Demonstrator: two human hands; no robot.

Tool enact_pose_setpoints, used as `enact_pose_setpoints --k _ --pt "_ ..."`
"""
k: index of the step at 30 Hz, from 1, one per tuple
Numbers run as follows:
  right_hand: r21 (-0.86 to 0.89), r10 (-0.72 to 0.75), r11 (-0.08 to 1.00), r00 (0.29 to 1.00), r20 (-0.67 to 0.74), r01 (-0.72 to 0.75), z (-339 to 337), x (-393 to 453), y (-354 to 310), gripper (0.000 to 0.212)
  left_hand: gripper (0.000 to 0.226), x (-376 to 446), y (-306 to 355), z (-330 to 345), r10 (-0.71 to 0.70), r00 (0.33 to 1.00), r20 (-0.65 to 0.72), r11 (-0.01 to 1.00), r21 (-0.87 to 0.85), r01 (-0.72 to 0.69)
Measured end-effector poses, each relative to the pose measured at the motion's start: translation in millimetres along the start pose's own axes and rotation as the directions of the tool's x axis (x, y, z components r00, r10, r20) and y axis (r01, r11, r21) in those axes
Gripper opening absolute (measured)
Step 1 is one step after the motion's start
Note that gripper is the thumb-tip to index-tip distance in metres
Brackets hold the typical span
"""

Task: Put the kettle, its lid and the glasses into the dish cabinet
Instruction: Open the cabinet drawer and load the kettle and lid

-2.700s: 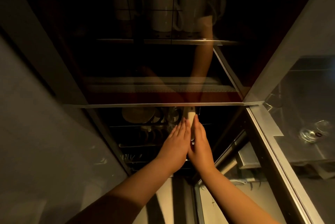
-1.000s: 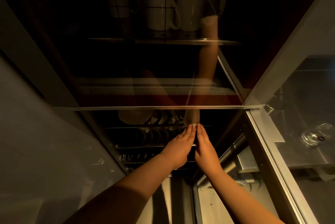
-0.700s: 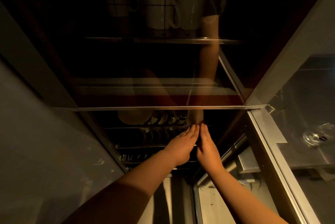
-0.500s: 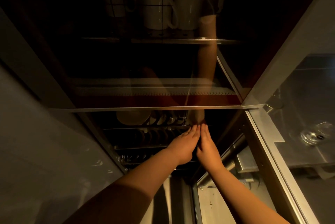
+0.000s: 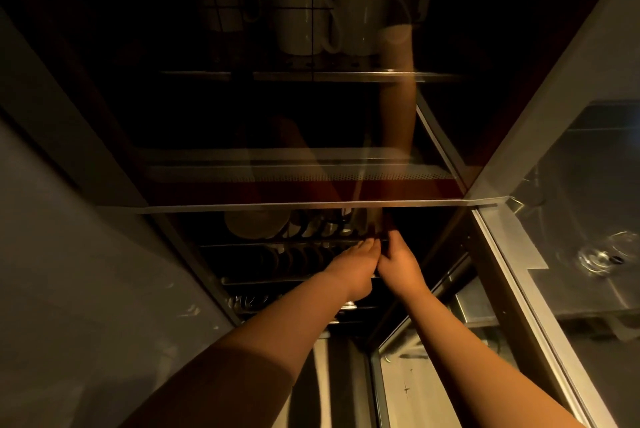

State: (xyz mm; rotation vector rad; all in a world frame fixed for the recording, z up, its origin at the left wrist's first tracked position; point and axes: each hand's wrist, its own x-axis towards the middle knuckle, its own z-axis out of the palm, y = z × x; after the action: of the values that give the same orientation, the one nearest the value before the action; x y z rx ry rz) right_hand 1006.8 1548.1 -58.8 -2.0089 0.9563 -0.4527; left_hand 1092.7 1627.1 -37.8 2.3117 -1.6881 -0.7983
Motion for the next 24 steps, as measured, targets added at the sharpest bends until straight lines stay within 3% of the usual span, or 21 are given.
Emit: enact_pose_setpoints --k 7,11,16,24 --pt "0.037 0.020 0.999 0.998 0.055 -0.022 10 0 -16 0.017 0.057 0 -7 -7 -0.016 0.999 -0.030 0.999 -0.035 0.014" --pt "0.032 -0.039 0.999 0.995 0.088 0.036 9 -10 -15 0.023 0.065 -5 -9 -5 0.041 0.998 -0.046 0.998 0.044 -0.039" --pt "-0.029 -0.022 0.999 0.998 0.064 0.024 1 -33 -18 0.062 0.074 -20 -13 -3 0.075 0.992 -0.104 0.995 0.080 -0.067" --pt "-0.120 -0.191 0.978 0.962 -0.195 0.169 -44 -79 -47 0.068 0.073 -45 19 -17 0.393 0.866 -0.308 0.917 0.195 -0.347"
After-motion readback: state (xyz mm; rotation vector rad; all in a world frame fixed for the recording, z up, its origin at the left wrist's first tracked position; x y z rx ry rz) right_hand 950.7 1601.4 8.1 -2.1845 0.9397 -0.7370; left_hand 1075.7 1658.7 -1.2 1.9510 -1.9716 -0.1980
